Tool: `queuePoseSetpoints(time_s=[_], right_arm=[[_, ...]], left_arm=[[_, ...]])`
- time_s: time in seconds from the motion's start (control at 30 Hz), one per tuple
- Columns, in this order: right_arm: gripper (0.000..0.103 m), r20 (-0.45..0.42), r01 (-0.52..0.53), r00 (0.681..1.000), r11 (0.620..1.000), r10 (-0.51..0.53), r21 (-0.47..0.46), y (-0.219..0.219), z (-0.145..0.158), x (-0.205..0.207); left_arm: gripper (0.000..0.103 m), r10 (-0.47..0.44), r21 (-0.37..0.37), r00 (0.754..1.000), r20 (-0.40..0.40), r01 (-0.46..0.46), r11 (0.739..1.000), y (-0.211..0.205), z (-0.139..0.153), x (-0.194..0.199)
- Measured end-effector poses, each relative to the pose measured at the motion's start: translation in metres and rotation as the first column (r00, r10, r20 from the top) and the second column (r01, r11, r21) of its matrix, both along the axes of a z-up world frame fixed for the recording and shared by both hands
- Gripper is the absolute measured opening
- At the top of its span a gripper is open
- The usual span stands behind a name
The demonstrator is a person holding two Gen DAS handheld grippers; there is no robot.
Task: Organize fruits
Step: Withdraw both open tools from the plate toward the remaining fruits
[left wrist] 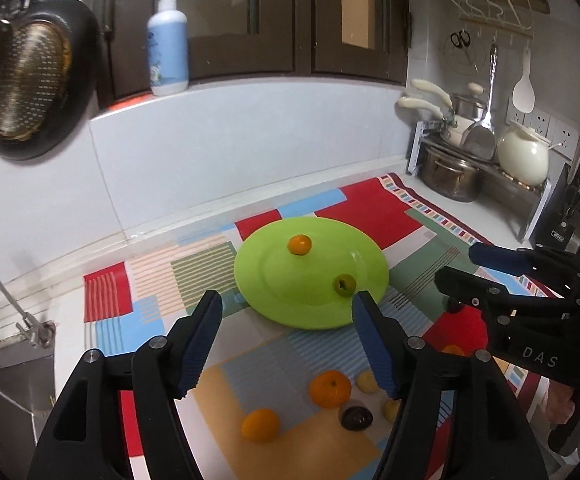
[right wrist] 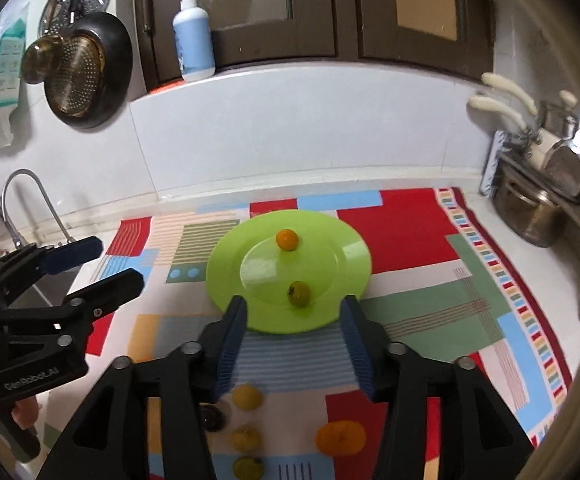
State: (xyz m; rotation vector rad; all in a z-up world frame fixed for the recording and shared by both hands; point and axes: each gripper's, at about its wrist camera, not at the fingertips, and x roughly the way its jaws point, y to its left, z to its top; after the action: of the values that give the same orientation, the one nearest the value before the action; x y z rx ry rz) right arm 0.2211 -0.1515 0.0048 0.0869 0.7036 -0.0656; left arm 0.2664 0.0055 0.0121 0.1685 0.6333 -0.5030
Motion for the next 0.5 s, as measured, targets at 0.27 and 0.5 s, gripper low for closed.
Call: queuePoseSetpoints(time_s=[0.27,0.5], right_arm=[[0.053,0.047,0.030,0.998,0.999,-0.029,-0.021,0.016,0.005,-0.031],[0.053,0.074,0.054,0.996,0.998,-0.053,-0.014,0.035,0.005,-0.052]], left_arm=[[0.073,-0.003,0.000,0.999,0.047,0.003,1.000,0.022,0.006,-0.025],[0.075,-0.018,0.000,0.998,0.064,0.018,1.000,0.038,0.008,-0.040]])
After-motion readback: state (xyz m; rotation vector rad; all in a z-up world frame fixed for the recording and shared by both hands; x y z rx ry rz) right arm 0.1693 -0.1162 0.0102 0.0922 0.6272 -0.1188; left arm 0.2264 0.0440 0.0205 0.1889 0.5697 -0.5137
